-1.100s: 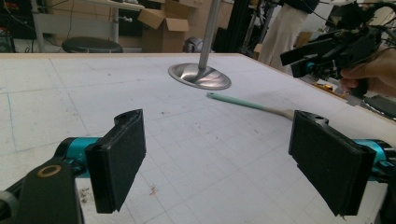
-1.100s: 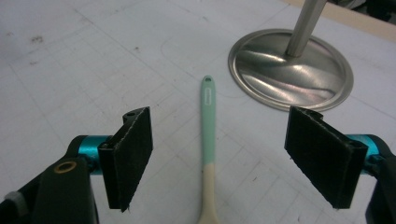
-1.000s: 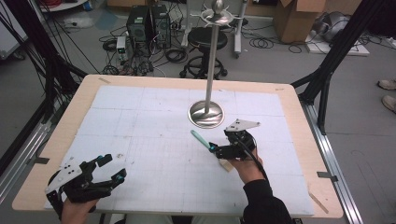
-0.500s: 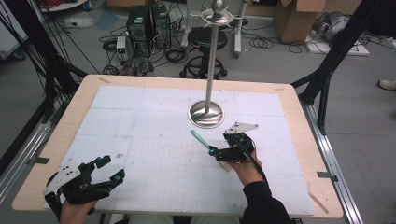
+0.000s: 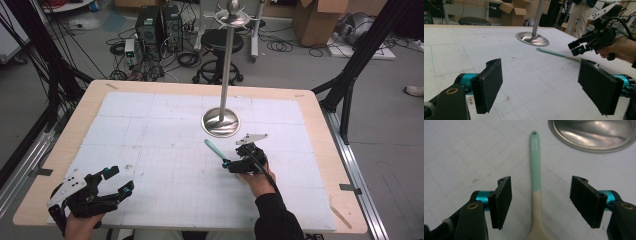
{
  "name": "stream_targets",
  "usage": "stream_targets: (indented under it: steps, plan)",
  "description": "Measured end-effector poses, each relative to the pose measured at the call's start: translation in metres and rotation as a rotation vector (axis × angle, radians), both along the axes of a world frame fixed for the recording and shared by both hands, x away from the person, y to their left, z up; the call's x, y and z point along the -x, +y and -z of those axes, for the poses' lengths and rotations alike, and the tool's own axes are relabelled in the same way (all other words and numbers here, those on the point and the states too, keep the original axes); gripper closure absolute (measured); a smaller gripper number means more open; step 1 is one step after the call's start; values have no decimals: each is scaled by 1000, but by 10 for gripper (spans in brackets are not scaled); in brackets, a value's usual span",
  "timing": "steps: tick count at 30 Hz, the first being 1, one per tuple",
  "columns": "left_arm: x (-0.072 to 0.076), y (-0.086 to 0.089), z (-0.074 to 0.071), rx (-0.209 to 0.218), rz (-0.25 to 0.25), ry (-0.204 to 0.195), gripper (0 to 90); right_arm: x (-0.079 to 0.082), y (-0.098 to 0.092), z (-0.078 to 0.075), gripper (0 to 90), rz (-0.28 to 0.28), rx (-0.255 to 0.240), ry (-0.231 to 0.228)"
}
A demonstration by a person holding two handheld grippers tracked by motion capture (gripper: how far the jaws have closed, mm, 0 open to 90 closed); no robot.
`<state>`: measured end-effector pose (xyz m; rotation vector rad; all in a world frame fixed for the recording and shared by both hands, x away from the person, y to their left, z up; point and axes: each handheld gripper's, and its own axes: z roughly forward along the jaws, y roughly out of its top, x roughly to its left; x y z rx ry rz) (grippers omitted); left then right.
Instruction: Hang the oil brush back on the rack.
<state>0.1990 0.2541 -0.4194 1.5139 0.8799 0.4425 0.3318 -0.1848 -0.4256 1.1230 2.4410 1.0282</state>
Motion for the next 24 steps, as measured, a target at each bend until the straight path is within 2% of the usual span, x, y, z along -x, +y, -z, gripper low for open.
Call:
stream_targets:
  steps: [3, 10, 11, 13, 14, 15, 16, 18, 19, 24]
  plan:
    - [-1, -1, 0, -6, 3, 0, 201, 0, 0, 4, 359, -2, 13, 10]
    - [0, -1, 0, -5, 3, 1, 201, 1, 3, 7, 483, -27, 48, 17]
    - [0, -1, 0, -5, 2, 1, 201, 1, 4, 9, 535, -26, 76, 28]
    - [0, -2, 0, -4, 2, 1, 201, 2, 4, 9, 545, -31, 86, 26]
    - [0, -2, 0, -8, 4, 0, 201, 3, 4, 9, 600, -35, 83, 30]
    - [0, -2, 0, -10, 5, 1, 201, 3, 4, 9, 600, -35, 83, 30]
    - [0, -2, 0, -10, 6, 2, 201, 3, 5, 8, 646, -41, 90, 31]
    - [0, -2, 0, -9, 5, 2, 201, 3, 5, 8, 678, -43, 94, 31]
    - [0, -2, 0, -11, 5, 1, 201, 4, 5, 7, 763, -50, 88, 41]
    - [0, -3, 0, -12, 6, 4, 201, 5, 5, 8, 811, -40, 88, 39]
